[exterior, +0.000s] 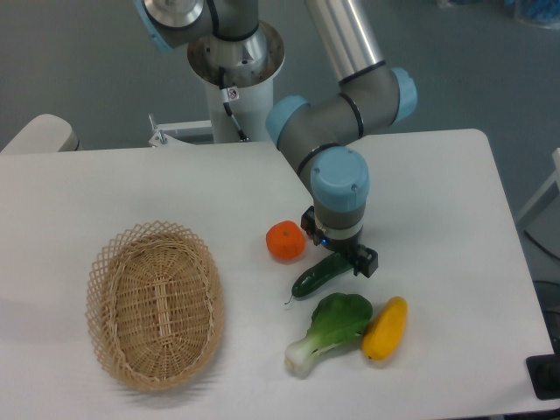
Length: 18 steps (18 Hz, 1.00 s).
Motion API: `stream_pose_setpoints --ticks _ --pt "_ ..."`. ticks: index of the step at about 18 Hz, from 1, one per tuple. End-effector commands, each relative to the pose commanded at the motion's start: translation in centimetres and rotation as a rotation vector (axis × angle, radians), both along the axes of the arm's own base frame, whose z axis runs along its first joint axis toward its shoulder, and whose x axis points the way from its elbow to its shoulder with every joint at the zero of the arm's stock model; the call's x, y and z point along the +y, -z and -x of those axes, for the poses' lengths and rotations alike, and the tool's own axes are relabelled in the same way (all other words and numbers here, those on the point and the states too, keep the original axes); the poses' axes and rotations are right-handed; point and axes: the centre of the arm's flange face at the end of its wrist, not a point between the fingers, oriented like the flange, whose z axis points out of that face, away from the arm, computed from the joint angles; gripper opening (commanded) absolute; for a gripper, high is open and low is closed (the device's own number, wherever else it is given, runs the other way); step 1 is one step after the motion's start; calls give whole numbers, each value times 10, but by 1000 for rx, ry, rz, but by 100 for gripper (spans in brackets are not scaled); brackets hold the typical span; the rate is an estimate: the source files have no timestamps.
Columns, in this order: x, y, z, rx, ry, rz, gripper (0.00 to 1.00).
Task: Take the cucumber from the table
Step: 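Close the gripper around the middle of the green cucumber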
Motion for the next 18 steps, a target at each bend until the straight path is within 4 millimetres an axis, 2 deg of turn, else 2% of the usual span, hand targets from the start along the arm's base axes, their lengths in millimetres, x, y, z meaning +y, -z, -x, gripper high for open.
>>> stream_pose_setpoints --ticks 15,18 --pt "-2 29 -4 -33 -6 23 100" --pt "-1 30 -3 -34 -5 23 100"
